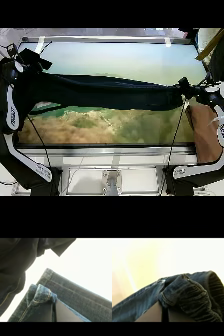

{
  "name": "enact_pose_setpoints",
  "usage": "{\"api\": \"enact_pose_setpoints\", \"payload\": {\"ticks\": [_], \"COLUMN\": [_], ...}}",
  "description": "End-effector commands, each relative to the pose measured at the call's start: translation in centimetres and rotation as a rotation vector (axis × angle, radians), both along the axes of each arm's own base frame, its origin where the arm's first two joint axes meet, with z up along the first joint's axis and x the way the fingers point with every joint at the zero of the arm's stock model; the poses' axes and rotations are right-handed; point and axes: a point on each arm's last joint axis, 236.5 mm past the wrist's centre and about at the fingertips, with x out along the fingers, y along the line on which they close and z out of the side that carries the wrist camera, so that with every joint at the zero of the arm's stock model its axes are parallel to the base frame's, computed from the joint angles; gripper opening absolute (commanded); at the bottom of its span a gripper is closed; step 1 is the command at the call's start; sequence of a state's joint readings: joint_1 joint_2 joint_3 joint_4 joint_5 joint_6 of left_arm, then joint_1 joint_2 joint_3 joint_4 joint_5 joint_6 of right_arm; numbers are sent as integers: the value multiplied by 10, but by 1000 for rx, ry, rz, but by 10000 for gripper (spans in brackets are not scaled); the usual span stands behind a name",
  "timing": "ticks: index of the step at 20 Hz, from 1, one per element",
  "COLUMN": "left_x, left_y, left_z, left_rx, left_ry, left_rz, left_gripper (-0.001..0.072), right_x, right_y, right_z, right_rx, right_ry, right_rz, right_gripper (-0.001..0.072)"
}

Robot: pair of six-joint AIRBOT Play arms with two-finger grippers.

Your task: Fold the clothes and pants, and hang the long-sleeved shirts on hangers.

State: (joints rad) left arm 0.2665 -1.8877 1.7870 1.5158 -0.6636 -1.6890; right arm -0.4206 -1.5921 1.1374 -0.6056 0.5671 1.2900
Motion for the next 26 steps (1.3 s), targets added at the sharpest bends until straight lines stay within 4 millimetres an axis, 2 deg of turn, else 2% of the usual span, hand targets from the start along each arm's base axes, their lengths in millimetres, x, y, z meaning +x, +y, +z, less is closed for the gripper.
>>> {"api": "enact_pose_setpoints", "payload": {"ticks": [1,4,8,9,10,11,13,14,17,19,21,22,23,24,26], "left_x": [10,22,35,37,38,38,35,33,22,11,-2,-9,-17,-24,-39], "left_y": [2,6,-5,-8,-8,-8,-9,-9,-19,-45,-90,-116,-147,-180,-241], "left_z": [-3,6,11,12,14,17,27,39,99,142,169,174,175,171,163], "left_rx": [-1,-27,-25,-23,-23,-24,-27,-24,-1,63,157,195,227,251,287], "left_ry": [-39,-119,-175,-181,-194,-199,-202,-211,-273,-297,-274,-252,-221,-189,-146], "left_rz": [12,55,44,39,39,40,42,41,19,-64,-209,-288,-376,-463,-619], "left_gripper": [13,13,31,261,541,560,558,556,555,548,548,548,548,548,548], "right_x": [9,14,14,15,16,17,21,23,9,-13,-38,-45,-51,-54,-62], "right_y": [-18,-35,-35,-33,-32,-31,-27,-27,-38,-62,-83,-91,-90,-90,-88], "right_z": [-9,-6,-8,-8,-7,-4,8,20,56,73,85,92,94,90,68], "right_rx": [46,68,52,44,29,29,38,29,-53,-170,-234,-234,-204,-208,-161], "right_ry": [2,-21,-23,-23,-26,-30,-42,-53,-31,35,116,127,144,158,201], "right_rz": [-135,-245,-235,-226,-210,-204,-169,-132,1,76,123,123,125,145,192], "right_gripper": [40,40,45,126,334,499,509,509,509,508,508,507,507,508,521]}}
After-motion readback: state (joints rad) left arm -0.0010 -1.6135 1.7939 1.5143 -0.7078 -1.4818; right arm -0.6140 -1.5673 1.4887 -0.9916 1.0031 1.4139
